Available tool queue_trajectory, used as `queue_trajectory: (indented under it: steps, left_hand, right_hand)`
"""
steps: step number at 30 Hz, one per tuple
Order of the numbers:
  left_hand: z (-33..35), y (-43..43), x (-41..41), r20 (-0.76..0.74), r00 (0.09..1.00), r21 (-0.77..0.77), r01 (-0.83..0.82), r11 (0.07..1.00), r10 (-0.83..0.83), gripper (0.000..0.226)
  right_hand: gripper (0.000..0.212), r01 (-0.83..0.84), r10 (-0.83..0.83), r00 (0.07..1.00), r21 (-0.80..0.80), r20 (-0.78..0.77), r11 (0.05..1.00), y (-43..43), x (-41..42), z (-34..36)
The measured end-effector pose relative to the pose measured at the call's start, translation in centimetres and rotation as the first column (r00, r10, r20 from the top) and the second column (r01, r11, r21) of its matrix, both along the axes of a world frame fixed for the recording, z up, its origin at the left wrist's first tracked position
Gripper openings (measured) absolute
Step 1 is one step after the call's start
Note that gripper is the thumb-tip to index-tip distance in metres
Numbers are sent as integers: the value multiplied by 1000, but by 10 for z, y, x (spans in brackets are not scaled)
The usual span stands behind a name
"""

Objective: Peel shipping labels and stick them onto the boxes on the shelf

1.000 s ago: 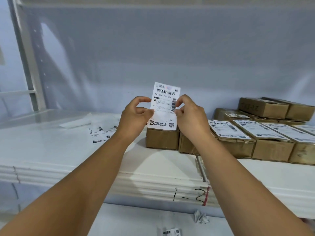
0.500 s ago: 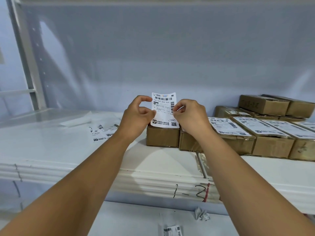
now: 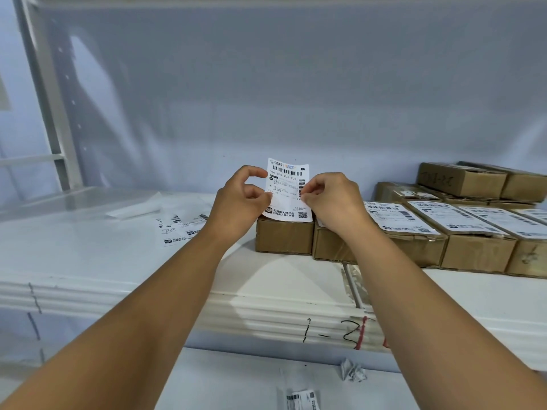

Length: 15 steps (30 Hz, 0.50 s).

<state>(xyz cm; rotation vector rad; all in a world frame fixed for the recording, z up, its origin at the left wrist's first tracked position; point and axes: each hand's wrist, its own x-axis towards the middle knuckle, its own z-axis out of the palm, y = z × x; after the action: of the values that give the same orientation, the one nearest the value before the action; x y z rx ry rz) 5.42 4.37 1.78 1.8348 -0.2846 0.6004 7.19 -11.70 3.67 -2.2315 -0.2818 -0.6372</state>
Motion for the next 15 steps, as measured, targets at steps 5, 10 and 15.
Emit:
queue_trajectory:
  steps: [5, 10, 15]
  left_hand:
    - [1, -2, -4, 30, 999, 46, -14, 999, 13, 34]
    - [0, -3, -6, 37, 999, 71, -32, 997, 30, 35]
    - [0, -3, -5, 50, 998, 116, -54, 992, 48, 35]
  right_hand:
    - [11, 9, -9, 1000, -18, 13, 1000, 0, 1, -1]
    - [8, -7, 7, 1000, -11, -1, 1000, 0, 0, -1]
    - [8, -23, 23, 1000, -32, -14, 999, 0, -1, -2]
